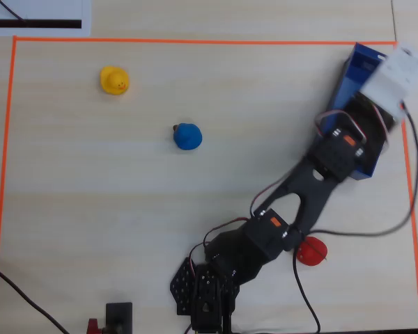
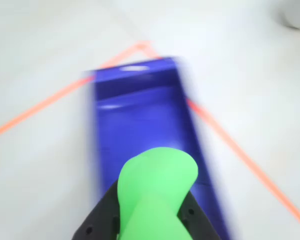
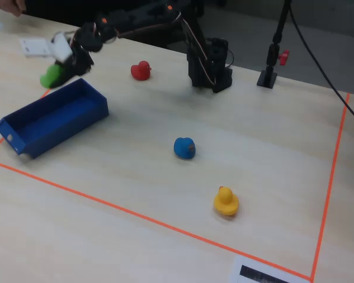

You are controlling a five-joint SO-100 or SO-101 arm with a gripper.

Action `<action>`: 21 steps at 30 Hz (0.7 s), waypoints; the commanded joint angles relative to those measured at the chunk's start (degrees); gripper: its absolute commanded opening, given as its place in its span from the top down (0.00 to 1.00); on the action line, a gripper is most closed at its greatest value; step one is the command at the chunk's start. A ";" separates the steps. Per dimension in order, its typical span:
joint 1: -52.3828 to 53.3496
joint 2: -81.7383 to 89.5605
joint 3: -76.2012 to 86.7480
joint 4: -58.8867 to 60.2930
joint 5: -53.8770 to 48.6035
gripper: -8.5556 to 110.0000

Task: Grasp green duck and put it into box.

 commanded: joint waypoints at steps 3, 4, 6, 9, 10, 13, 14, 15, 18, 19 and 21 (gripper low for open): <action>4.13 1.05 4.22 -3.60 -1.14 0.92; 3.78 0.70 5.01 -3.96 -0.70 0.92; 2.46 -0.18 6.15 -5.01 -0.62 0.92; 0.62 -2.72 5.27 -6.77 0.09 0.92; 0.18 -3.87 4.83 -7.56 -0.09 0.92; -0.26 -8.26 2.02 -9.84 -1.14 0.92; -0.26 -9.76 1.14 -10.72 -1.67 0.92; -0.26 -11.16 0.09 -11.34 -2.11 0.92; -0.26 -14.77 -2.29 -12.48 -2.55 0.92; -0.26 -15.64 -2.46 -13.18 -2.72 0.92; -0.44 -17.40 -2.55 -14.59 -3.08 0.91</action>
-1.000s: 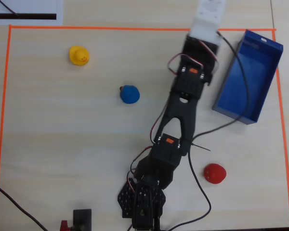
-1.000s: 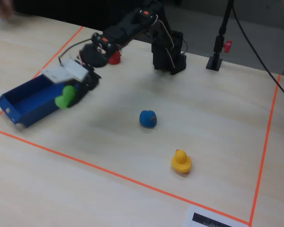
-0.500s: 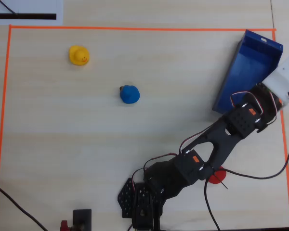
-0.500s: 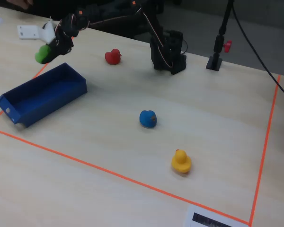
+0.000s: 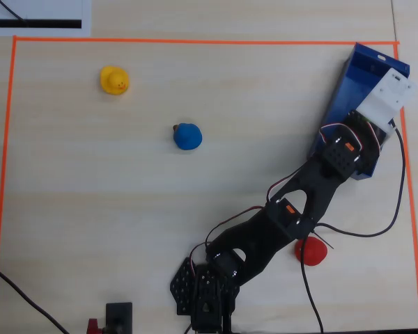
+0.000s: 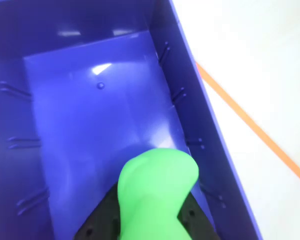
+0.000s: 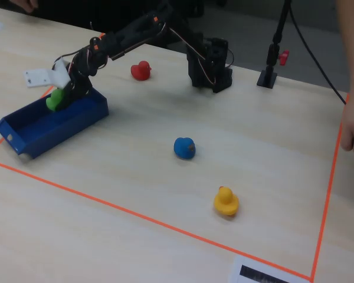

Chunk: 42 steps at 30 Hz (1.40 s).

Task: Grasp green duck and put it into box.

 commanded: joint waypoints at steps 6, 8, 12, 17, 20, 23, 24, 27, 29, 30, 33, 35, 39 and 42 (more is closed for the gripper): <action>-0.97 -4.75 -4.57 -5.98 -2.81 0.85; -0.97 -5.27 -4.92 -6.42 -3.25 0.83; -0.88 -5.01 -5.27 -6.06 -3.34 0.78; -0.79 -2.37 -5.71 -3.60 -2.81 0.71; -1.05 0.26 -5.98 -2.29 -2.81 0.70; -1.93 5.71 -6.42 -0.62 -1.32 0.69; -2.37 8.53 -6.50 0.79 -0.44 0.69; -5.45 18.72 -4.83 5.36 1.49 0.70; -9.40 26.98 -1.23 7.73 3.08 0.74; -11.78 31.38 1.41 8.96 3.96 0.78; -20.92 45.79 12.92 13.71 6.42 0.93; -27.51 56.87 23.82 16.00 6.42 0.93; -38.23 80.07 49.48 18.37 6.06 0.93; -42.54 97.03 68.03 22.85 5.36 0.93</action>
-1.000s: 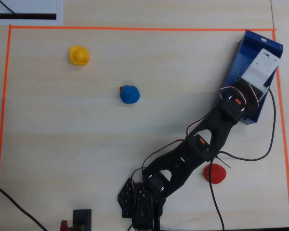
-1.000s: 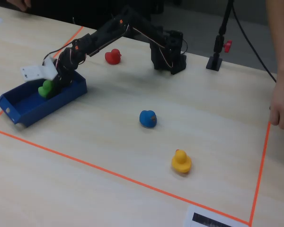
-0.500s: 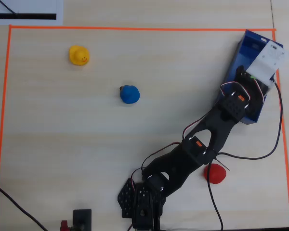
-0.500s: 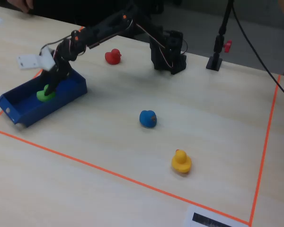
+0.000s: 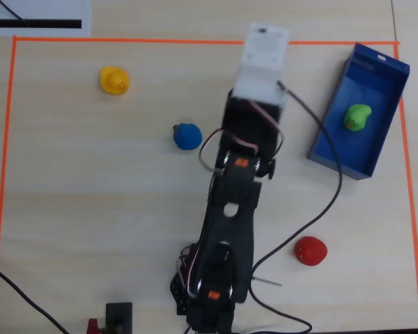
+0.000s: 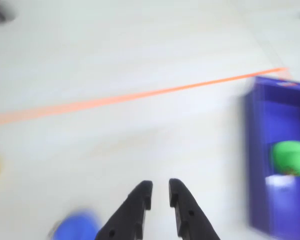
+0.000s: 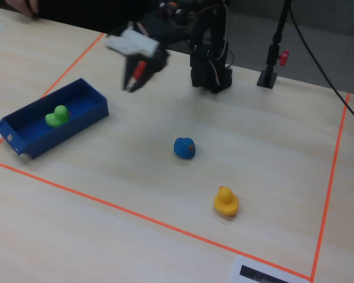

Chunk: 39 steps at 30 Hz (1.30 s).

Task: Grasp green duck and put it into box.

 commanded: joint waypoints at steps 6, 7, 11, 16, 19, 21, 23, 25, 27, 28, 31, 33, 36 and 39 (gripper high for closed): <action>-8.70 57.83 53.44 14.94 -2.46 0.93; -9.49 59.85 55.55 16.26 -2.46 0.93; -13.10 61.61 61.26 15.21 -2.46 0.93; -15.29 62.75 64.95 14.06 -2.55 0.93; -16.61 62.75 65.13 17.40 -2.46 0.93; -17.58 62.75 65.74 18.98 -2.55 0.93; -18.28 62.75 66.01 20.92 -2.46 0.93; -18.81 62.67 66.01 23.91 -2.55 0.93; -19.16 62.67 66.09 27.25 -2.55 0.93; -19.34 62.67 66.09 28.65 -2.64 0.93; -19.42 62.67 66.09 31.55 -2.64 0.93; -19.42 62.67 66.09 32.61 -2.37 0.93; -19.42 62.67 66.09 33.84 -1.93 0.93; -18.72 62.67 66.09 33.84 -1.85 0.93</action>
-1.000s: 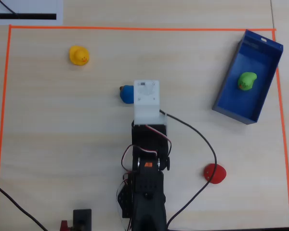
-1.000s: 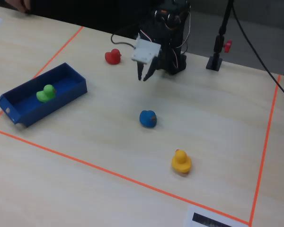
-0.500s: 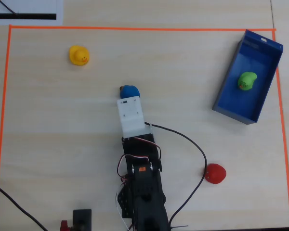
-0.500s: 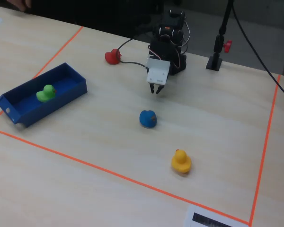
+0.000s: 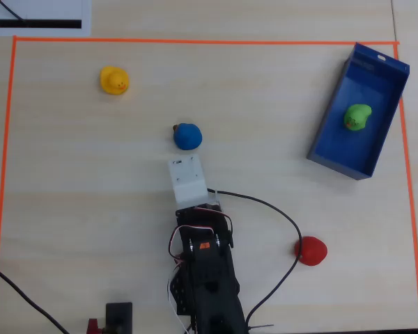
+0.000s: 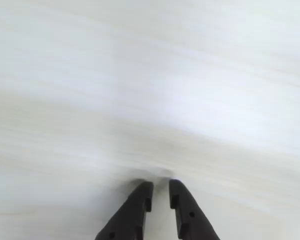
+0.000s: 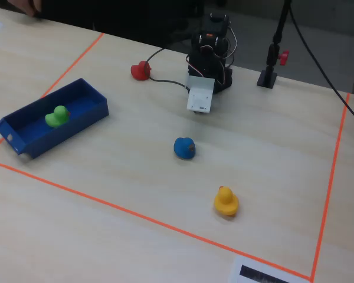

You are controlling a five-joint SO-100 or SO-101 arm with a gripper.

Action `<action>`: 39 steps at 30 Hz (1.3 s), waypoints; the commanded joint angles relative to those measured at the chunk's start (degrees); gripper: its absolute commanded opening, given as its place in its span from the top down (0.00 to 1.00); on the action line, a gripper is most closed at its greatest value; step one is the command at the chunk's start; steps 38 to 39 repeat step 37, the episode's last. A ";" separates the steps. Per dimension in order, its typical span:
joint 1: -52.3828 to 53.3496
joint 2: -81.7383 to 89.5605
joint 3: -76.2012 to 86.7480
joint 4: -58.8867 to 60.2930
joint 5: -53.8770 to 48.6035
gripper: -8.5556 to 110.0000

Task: Grasp green duck and put it into box.

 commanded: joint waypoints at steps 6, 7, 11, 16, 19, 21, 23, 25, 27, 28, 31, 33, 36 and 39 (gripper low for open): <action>1.93 -0.79 -0.09 1.41 0.09 0.93; 2.02 -0.79 -0.09 1.41 0.09 0.93; 2.11 -0.79 -0.09 1.41 0.18 0.90; 2.11 -0.79 -0.09 1.41 0.18 0.86; 2.11 -0.79 -0.09 1.41 0.18 0.86; 2.11 -0.79 -0.09 1.41 0.18 0.86; 2.11 -0.79 -0.09 1.41 0.18 0.86; 2.11 -0.79 -0.09 1.41 0.18 0.86; 2.11 -0.79 -0.09 1.41 0.18 0.86; 2.11 -0.79 -0.09 1.41 0.18 0.86; 2.11 -0.79 -0.09 1.41 0.18 0.86; 2.11 -0.79 -0.09 1.41 0.18 0.86; 2.11 -0.79 -0.09 1.41 0.18 0.86; 2.11 -0.79 -0.09 1.41 0.18 0.86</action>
